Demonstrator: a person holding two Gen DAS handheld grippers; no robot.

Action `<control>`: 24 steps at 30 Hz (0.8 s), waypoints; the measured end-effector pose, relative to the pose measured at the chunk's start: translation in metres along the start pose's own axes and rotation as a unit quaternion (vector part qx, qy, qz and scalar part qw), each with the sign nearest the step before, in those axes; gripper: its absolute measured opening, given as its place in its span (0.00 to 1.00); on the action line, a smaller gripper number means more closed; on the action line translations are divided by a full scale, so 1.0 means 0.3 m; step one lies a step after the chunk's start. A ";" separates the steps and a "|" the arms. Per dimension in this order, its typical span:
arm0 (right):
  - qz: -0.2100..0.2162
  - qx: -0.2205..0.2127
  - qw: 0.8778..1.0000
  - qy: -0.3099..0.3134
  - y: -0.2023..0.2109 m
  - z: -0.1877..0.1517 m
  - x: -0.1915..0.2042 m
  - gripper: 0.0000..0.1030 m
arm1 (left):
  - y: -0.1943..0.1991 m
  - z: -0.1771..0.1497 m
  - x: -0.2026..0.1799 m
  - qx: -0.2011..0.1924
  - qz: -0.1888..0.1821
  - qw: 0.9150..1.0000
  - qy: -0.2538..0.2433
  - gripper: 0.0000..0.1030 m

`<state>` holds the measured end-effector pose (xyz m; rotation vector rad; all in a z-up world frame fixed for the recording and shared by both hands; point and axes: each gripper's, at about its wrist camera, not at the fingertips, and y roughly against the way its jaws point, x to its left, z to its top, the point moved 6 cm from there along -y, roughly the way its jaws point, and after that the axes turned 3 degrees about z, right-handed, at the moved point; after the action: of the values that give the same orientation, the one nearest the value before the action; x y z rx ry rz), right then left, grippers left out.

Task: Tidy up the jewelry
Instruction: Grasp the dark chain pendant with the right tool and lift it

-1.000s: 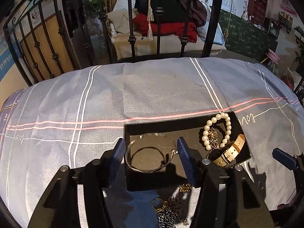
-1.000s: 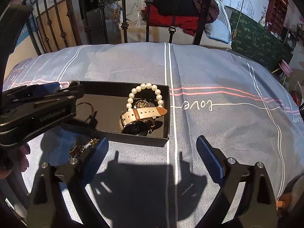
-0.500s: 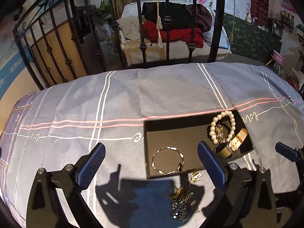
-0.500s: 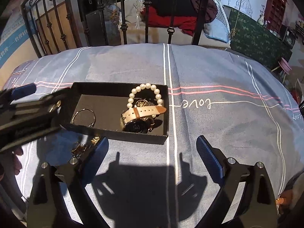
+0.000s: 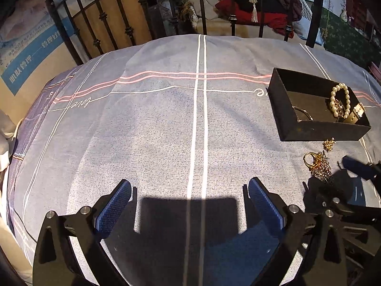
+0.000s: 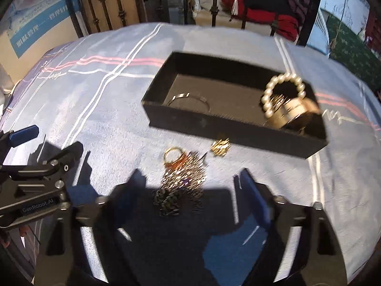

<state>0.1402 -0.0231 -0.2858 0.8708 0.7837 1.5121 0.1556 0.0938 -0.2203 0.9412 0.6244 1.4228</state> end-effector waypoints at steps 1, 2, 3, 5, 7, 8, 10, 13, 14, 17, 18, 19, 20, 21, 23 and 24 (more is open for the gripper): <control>-0.001 0.006 1.000 -0.003 -0.014 -0.014 0.001 0.54 | -0.001 0.002 0.001 0.000 -0.002 1.000 0.001 0.94; -0.010 -0.006 1.000 0.003 -0.008 -0.021 0.002 0.48 | 0.001 0.003 -0.002 -0.002 -0.003 1.000 0.001 0.94; -0.014 -0.008 1.000 0.007 -0.006 -0.025 0.004 0.37 | 0.001 0.004 -0.010 -0.004 -0.003 1.000 -0.001 0.94; -0.013 -0.006 1.000 0.003 0.004 -0.024 -0.003 0.16 | -0.008 0.012 -0.027 -0.005 -0.007 1.000 -0.006 0.94; -0.001 -0.007 1.000 -0.018 0.013 -0.022 -0.026 0.13 | -0.003 0.015 -0.061 -0.005 -0.013 1.000 -0.012 0.94; 0.003 -0.008 1.000 -0.027 0.024 -0.023 -0.044 0.13 | 0.003 0.019 -0.082 -0.008 -0.018 1.000 -0.016 0.94; 0.002 -0.014 0.999 -0.033 0.047 -0.027 -0.071 0.12 | 0.022 0.026 -0.129 -0.016 -0.026 0.999 -0.024 0.94; -0.002 -0.029 0.999 -0.044 0.093 -0.022 -0.126 0.12 | 0.048 0.053 -0.215 -0.026 -0.039 0.998 -0.039 0.94; -0.005 -0.034 0.998 -0.048 0.106 -0.016 -0.141 0.12 | 0.057 0.063 -0.243 -0.031 -0.043 0.998 -0.043 0.94; -0.010 -0.049 0.997 -0.054 0.156 0.017 -0.184 0.11 | 0.093 0.097 -0.322 -0.044 -0.054 0.996 -0.051 0.93; -0.014 -0.055 0.997 -0.056 0.175 0.031 -0.200 0.11 | 0.107 0.114 -0.343 -0.049 -0.052 0.996 -0.051 0.93; -0.014 -0.060 0.996 -0.059 0.191 0.042 -0.214 0.11 | 0.114 0.126 -0.354 -0.053 -0.054 0.996 -0.051 0.93; -0.015 -0.065 0.996 -0.063 0.208 0.057 -0.232 0.11 | 0.127 0.146 -0.369 -0.058 -0.058 0.995 -0.050 0.93; -0.016 -0.069 0.995 -0.064 0.216 0.072 -0.244 0.11 | 0.137 0.162 -0.378 -0.063 -0.059 0.995 -0.051 0.93; -0.020 -0.079 0.995 -0.063 0.242 0.102 -0.267 0.11 | 0.163 0.191 -0.395 -0.074 -0.058 0.994 -0.056 0.93; -0.021 -0.083 0.994 -0.062 0.252 0.121 -0.274 0.11 | 0.175 0.210 -0.400 -0.080 -0.057 0.993 -0.058 0.93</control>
<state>0.1388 -0.1132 -0.2104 0.8104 0.5748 1.4493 0.1694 -0.0396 -0.1643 0.8409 0.4637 1.2862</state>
